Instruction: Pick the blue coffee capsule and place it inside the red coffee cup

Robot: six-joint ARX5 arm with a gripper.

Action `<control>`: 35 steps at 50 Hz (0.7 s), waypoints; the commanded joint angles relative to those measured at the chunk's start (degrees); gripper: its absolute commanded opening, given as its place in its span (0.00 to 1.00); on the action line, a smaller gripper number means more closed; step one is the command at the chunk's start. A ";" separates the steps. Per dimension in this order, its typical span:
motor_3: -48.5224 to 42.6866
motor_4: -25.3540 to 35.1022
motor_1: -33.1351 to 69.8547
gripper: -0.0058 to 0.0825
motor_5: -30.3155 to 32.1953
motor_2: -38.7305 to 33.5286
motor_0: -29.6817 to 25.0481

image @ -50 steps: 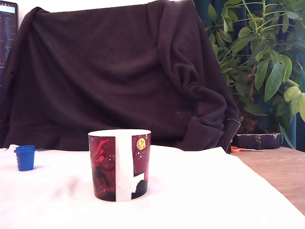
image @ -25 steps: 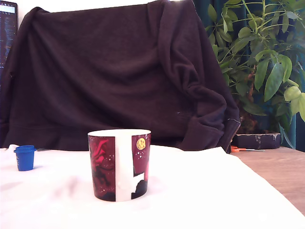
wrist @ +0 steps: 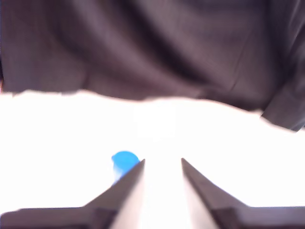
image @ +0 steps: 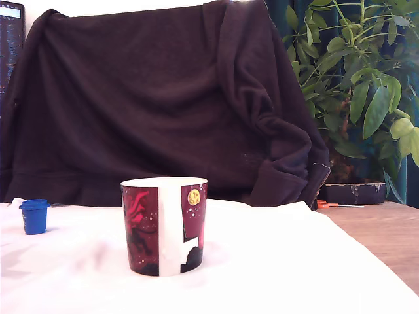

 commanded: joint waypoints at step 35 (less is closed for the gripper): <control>22.75 -6.12 36.96 0.86 10.23 9.05 -1.75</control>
